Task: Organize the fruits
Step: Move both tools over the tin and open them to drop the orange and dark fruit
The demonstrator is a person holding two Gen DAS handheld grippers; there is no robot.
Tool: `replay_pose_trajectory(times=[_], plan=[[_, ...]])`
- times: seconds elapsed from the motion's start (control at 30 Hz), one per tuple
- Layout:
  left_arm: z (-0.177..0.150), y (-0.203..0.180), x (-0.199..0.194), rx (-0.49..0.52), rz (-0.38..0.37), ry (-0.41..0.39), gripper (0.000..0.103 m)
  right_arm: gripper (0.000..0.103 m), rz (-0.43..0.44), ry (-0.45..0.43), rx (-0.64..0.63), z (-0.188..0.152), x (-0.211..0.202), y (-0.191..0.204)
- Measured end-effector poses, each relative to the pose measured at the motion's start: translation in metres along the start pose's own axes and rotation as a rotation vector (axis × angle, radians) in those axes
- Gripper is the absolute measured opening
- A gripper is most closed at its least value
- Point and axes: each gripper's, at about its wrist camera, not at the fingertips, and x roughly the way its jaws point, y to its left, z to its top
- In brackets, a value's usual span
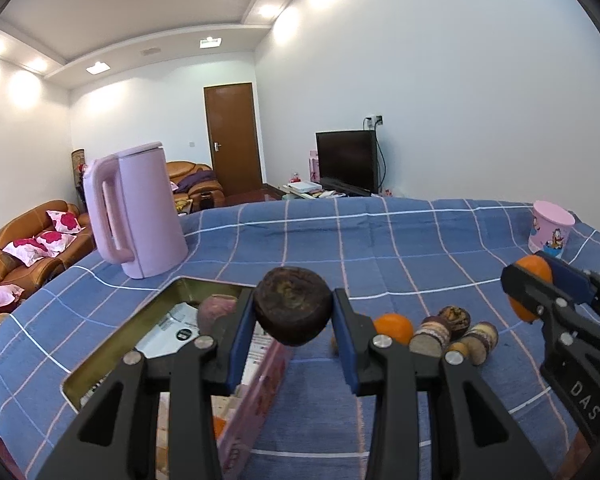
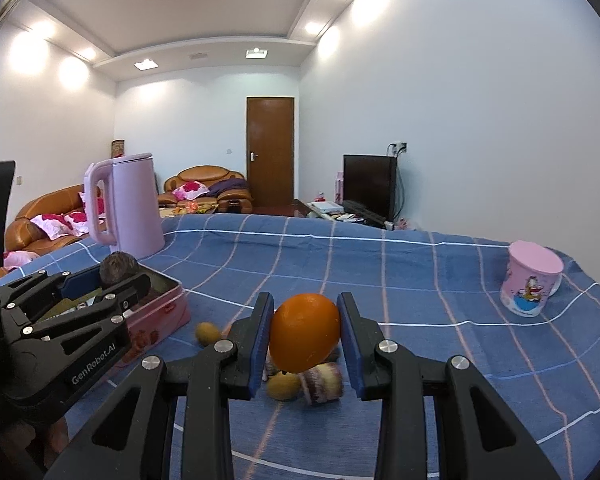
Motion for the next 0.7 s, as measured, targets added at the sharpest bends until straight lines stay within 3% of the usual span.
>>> replay_pose_trajectory(times=[0.7], plan=[[0.007,0.07,0.008,-0.022,0.105,0.019,0.04,0.035,0.129,0.023,-0.073,0.024,0.032,0.073]])
